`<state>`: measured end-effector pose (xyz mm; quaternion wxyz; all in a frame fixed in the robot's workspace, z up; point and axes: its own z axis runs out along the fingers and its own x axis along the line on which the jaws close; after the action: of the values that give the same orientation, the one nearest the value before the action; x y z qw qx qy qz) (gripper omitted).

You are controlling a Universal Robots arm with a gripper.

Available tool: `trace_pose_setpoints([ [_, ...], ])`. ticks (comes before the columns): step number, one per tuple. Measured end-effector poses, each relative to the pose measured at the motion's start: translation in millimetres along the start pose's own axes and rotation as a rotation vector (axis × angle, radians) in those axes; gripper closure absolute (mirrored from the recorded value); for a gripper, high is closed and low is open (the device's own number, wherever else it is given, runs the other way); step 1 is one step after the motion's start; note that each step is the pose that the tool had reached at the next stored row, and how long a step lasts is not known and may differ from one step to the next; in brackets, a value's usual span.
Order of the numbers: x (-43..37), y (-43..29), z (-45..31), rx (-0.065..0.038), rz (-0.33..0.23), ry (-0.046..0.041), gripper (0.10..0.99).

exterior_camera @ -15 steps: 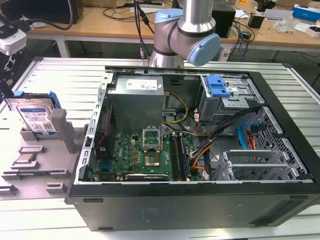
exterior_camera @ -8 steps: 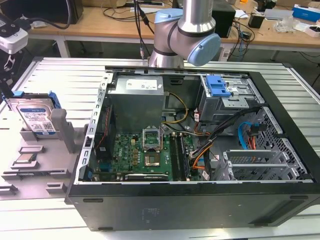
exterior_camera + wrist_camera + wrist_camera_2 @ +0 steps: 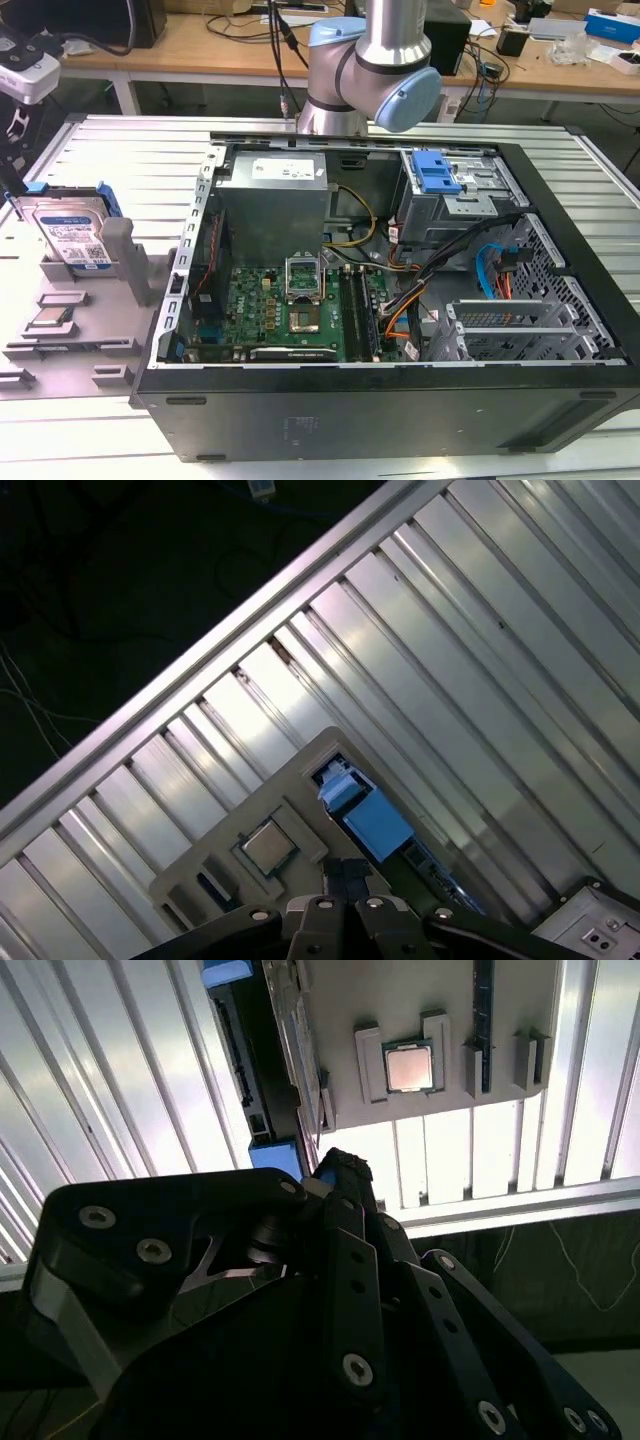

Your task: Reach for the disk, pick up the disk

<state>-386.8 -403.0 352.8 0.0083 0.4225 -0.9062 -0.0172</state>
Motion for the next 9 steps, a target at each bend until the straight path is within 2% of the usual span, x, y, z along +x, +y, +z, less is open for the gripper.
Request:
trace_pose_setpoints([
  [9, 0.0, 0.0, 0.0, 0.000, -0.094, 0.0037, 0.980],
])
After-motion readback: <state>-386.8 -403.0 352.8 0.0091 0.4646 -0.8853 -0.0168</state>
